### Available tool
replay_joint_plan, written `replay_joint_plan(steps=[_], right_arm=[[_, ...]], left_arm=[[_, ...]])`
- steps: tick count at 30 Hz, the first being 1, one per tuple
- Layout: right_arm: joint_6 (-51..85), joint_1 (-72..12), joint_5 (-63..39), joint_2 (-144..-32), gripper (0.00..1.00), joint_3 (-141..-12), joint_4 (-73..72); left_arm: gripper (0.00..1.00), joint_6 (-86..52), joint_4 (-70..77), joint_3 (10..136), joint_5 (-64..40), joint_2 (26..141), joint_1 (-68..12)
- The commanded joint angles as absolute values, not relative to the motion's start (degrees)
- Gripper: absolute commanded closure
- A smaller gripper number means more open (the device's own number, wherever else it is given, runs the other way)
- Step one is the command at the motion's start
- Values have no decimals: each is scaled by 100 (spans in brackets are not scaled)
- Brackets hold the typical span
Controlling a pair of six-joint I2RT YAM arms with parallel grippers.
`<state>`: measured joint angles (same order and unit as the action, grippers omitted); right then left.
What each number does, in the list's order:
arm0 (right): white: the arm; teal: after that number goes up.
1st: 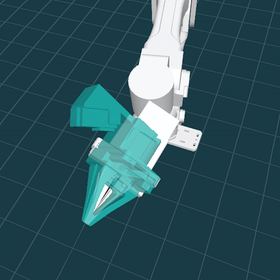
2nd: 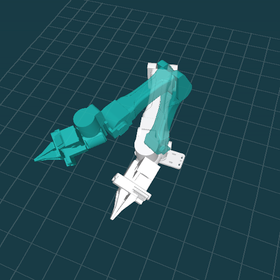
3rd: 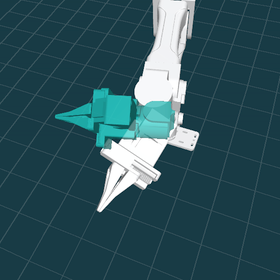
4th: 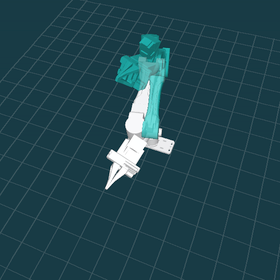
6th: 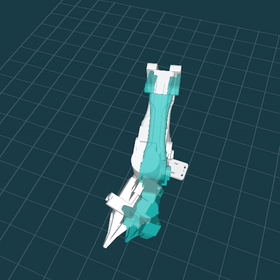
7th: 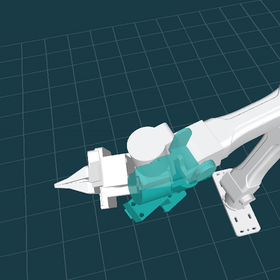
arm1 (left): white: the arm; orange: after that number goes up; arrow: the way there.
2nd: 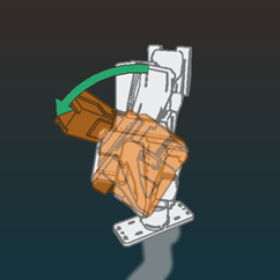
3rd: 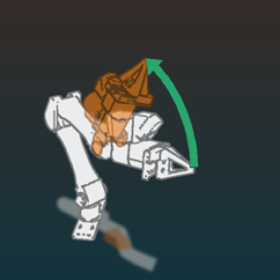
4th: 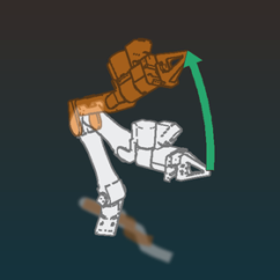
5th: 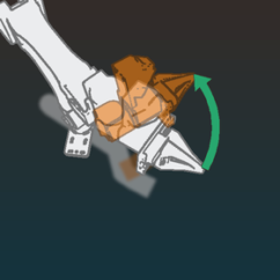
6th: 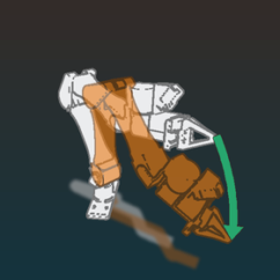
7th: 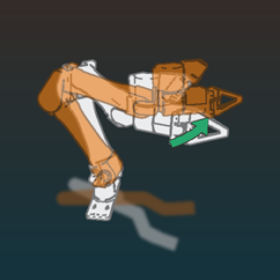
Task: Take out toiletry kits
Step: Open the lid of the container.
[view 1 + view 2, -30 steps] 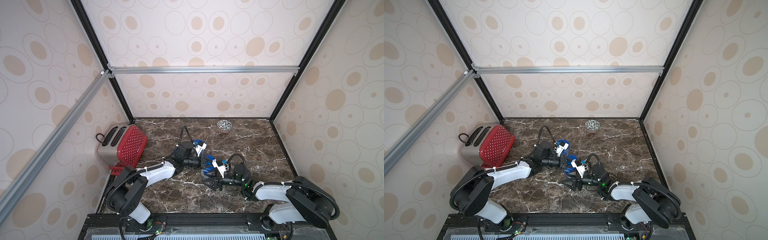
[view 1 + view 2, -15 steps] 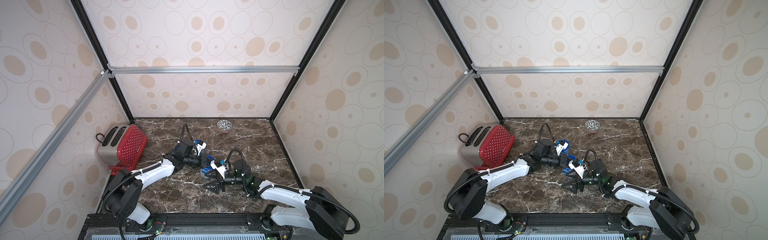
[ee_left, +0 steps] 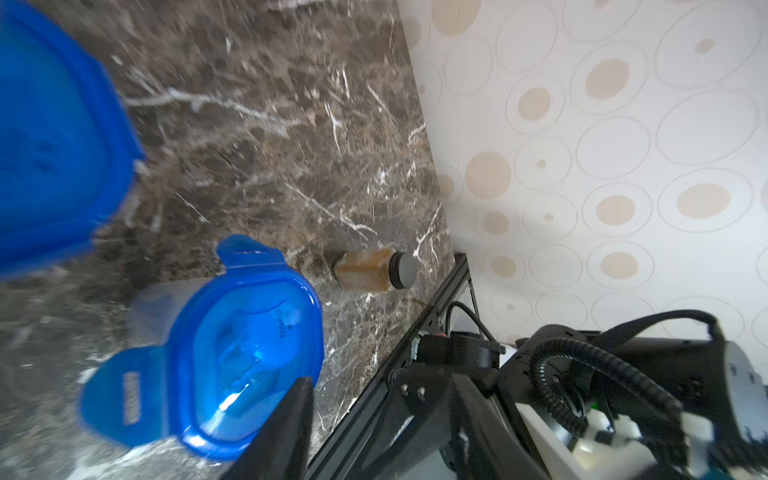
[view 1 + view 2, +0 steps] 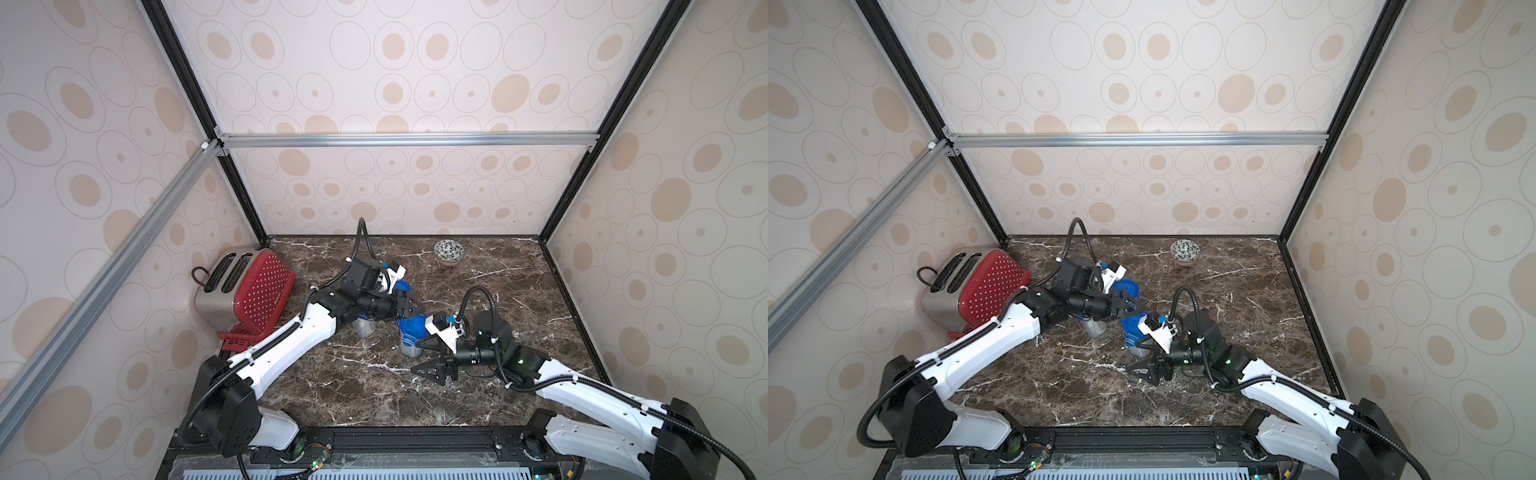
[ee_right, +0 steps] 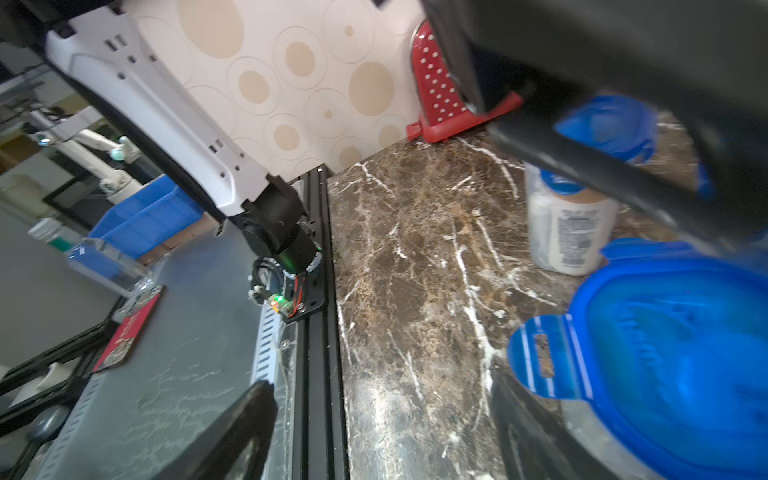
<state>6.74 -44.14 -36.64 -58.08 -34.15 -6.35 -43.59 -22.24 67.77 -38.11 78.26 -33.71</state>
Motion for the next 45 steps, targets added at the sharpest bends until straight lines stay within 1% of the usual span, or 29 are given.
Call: replay_joint_plan(steps=[1,4,7,10,16,21,26,34,38,45], right_arm=[[452,-4420,-2734,-5731,13,-4020,547],[532,-4416,-2079,-6013,10,-4707,1402],[747,-4426,-1478,-6432,7,-5393,2132],[917,-4426,-1068,-6872,3,-5987,2701],[1119,-4427,-745,-7508,1,-6753,3217],[1330,-4432,-702,-7748,0,-7157,3538],[1359,-4444,-623,-7870,0,-7503,4039],[1520,-4456,-465,-8363,0,-8367,5043],[1590,-4505,-453,-8637,0,-8547,5184],[1763,-4707,-148,-9347,0,-8921,5347]], left_arm=[[38,-3705,-3543,7271,-2767,7252,-3073],[32,-3499,-4419,7376,-1744,6931,-3001],[29,-3481,-4695,7164,-1111,6591,-2962],[25,-3462,-4810,6901,-699,6264,-2960],[16,-3297,-5300,6618,234,5737,-2951],[8,-3184,-5363,6210,836,5093,-2936],[2,-3111,-5413,5977,1075,4721,-2936],[2,-3052,-5617,5826,1204,4460,-2940],[2,-3050,-5571,5767,1194,4394,-2936],[2,-3041,-5592,5731,1130,4399,-2938]])
